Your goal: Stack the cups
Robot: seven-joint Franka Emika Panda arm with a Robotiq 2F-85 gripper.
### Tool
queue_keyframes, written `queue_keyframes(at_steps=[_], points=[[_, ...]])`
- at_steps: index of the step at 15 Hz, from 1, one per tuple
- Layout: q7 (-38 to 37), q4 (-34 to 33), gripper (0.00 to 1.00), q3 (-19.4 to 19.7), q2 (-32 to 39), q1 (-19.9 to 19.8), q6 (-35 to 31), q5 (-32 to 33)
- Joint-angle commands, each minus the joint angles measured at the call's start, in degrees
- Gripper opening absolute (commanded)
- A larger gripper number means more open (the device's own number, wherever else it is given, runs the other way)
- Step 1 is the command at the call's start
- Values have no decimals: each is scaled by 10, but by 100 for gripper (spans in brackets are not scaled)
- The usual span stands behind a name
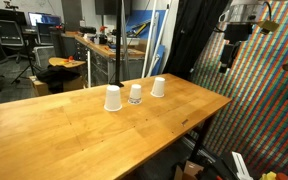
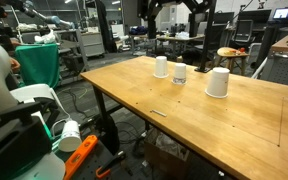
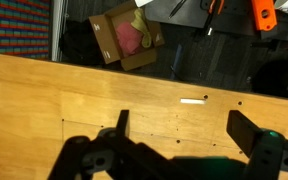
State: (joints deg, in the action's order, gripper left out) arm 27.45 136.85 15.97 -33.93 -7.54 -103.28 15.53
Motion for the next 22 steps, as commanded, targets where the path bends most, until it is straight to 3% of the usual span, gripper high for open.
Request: queue_keyframes(at_steps=[1, 11, 18, 22], points=[[1, 1, 100, -1, 1, 2, 3, 1], [10, 34, 100, -51, 46, 51, 4, 3], [11, 9, 100, -107, 115, 106, -7, -6], [29, -18, 100, -120, 151, 126, -9, -19]])
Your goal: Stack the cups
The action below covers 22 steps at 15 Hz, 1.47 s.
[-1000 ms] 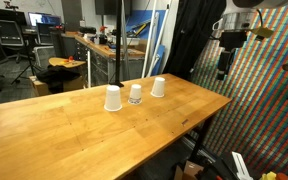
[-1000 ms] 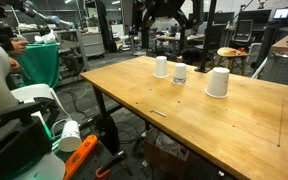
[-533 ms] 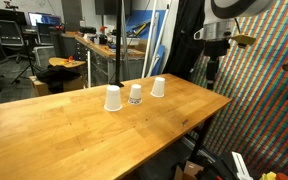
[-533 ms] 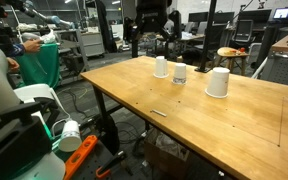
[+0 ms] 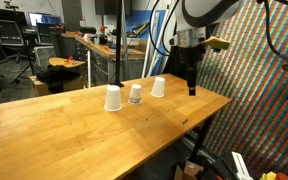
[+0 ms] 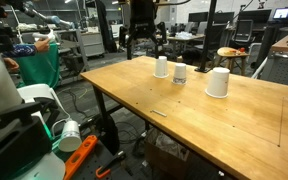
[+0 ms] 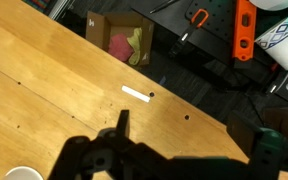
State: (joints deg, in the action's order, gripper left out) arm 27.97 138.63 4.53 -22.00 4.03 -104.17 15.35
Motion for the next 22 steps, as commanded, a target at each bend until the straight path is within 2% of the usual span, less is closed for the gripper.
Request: queue_keyframes(at_steps=[1, 6, 9, 22], points=[[33, -44, 100, -7, 39, 14, 0, -25], [92, -89, 100, -13, 76, 36, -1, -91], [112, -117, 100, -25, 101, 39, -1, -107], [18, -289, 100, -112, 291, 46, 38, -31]])
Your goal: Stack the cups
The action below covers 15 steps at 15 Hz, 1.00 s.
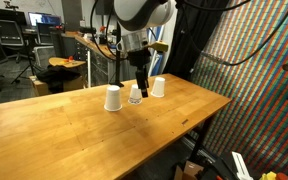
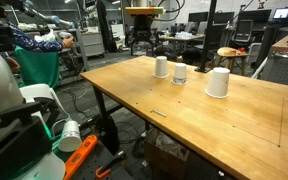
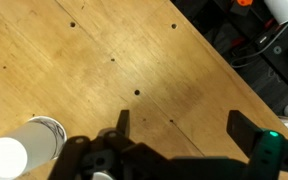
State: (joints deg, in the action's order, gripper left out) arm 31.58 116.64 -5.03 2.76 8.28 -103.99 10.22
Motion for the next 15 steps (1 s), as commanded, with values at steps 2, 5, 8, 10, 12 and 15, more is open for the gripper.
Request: queue_keyframes(at_steps=[2, 5, 8, 10, 12, 15], points=[[-19, -99, 100, -25, 62, 4, 52, 28], [-16, -142, 100, -35, 78, 6, 77, 37], [-11, -186, 100, -44, 91, 12, 106, 42], [-7, -216, 100, -48, 104, 15, 123, 42], [-5, -251, 100, -51, 125, 18, 139, 44], [-4, -315, 100, -49, 163, 19, 162, 43]])
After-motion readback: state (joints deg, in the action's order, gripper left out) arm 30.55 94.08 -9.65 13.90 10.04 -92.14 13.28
